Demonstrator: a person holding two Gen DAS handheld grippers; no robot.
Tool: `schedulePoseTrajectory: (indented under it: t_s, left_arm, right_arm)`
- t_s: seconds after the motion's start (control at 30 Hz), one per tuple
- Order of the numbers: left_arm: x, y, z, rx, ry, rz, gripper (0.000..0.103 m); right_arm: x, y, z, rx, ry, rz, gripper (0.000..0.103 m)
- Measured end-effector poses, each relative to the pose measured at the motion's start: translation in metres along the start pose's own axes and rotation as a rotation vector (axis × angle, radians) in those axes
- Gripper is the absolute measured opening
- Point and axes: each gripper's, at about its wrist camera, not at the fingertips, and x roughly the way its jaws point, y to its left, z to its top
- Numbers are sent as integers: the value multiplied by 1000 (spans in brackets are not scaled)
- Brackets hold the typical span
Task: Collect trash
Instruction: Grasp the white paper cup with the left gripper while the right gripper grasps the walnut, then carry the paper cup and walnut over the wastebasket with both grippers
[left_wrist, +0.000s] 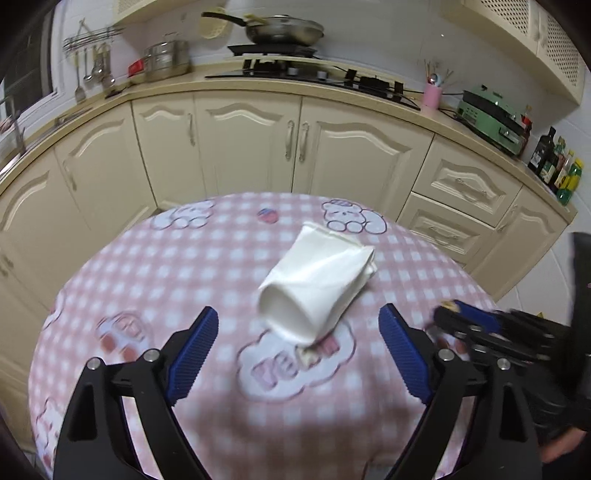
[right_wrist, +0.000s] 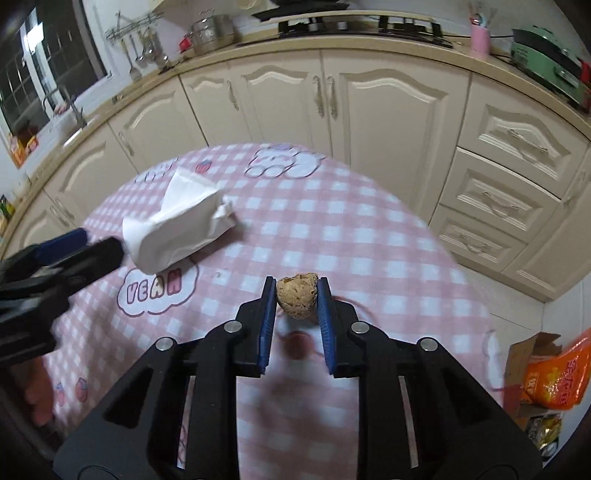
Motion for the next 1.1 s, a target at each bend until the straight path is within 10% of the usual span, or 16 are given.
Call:
schedulePoseTrajectory:
  t_s: [0.23,1.1]
  left_arm:
    - [49,-13,4,72,49,71,66]
    - [-75,-129,-49,250,-111,-3,66]
  right_arm:
    - [-24,-16,0,28,-31,-5,22]
    - [-134,-92,-72,170,-129,-36,22]
